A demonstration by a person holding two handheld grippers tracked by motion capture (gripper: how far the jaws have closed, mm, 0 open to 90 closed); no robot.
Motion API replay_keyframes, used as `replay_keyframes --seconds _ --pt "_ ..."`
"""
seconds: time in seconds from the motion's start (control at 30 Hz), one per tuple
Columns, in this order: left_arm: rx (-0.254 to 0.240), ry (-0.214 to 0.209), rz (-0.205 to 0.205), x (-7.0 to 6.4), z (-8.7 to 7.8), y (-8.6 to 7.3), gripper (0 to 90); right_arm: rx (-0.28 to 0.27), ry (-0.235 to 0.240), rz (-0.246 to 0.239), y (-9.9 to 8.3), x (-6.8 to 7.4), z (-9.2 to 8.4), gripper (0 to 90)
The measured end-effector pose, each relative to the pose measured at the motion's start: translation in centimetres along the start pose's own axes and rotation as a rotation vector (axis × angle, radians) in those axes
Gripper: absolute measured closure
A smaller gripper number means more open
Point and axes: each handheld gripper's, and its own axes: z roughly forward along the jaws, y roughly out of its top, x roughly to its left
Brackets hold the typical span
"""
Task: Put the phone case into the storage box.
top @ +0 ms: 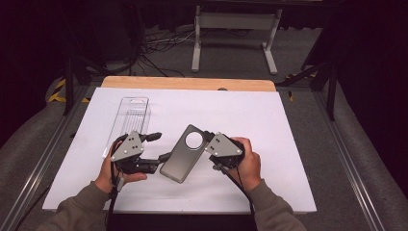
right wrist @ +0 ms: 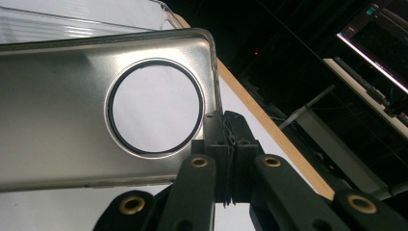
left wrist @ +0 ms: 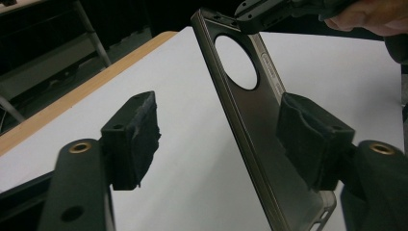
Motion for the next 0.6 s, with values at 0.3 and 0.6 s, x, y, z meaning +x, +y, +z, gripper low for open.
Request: replay_keyframes --seconds 0.3,0.6 --pt "0.015 -0.005 -0.018 0.7 1.3 0.8 36.4 -0.014 0.001 -0.069 0.5 1.2 0.1 89.7" --pt "0.023 -0.014 -0.055 1.3 1.9 1.1 38.5 -0.043 -0.01 -0.137 1.1 2.3 0.1 89.7"
